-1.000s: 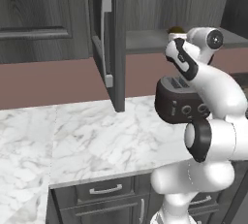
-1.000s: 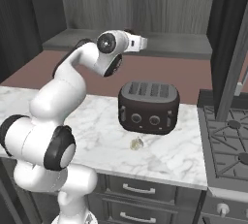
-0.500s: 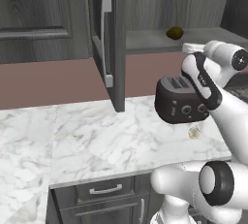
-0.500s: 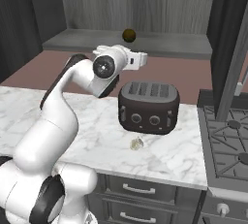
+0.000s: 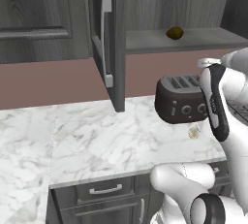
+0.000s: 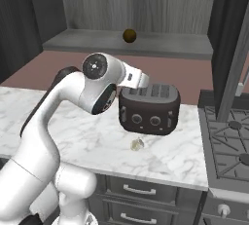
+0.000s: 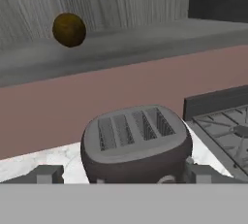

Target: Pick the avocado, garlic from the counter and place them in the cabinet. Then close the cabinet.

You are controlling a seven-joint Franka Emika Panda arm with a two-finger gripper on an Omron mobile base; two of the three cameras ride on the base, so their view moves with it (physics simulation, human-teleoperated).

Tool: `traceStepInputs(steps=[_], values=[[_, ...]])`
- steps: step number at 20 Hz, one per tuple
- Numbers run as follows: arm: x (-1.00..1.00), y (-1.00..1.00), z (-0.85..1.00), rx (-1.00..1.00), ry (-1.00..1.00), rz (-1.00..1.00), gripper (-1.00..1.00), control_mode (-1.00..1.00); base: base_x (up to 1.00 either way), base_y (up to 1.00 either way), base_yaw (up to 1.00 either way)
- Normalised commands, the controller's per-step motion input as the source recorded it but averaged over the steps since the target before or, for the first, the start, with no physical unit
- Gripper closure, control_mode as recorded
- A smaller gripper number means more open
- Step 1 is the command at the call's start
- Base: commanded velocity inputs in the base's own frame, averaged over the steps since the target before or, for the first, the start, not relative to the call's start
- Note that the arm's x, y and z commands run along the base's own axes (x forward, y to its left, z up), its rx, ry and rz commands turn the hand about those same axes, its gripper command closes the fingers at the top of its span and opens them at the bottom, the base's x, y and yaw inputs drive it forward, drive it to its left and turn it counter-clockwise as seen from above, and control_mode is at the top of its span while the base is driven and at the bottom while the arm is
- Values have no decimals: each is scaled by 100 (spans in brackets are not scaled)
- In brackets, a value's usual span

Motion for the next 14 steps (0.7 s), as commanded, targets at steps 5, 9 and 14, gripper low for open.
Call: traceStepInputs(steps=[5,9,14], values=[[-83,-2,-58,0,29,0,-100,-100,0,0,0],[-33,0,-89,5,2,0,-100,-100,0,0,0],[10,7,-96,7,5,0,-100,-100,0,0,0]])
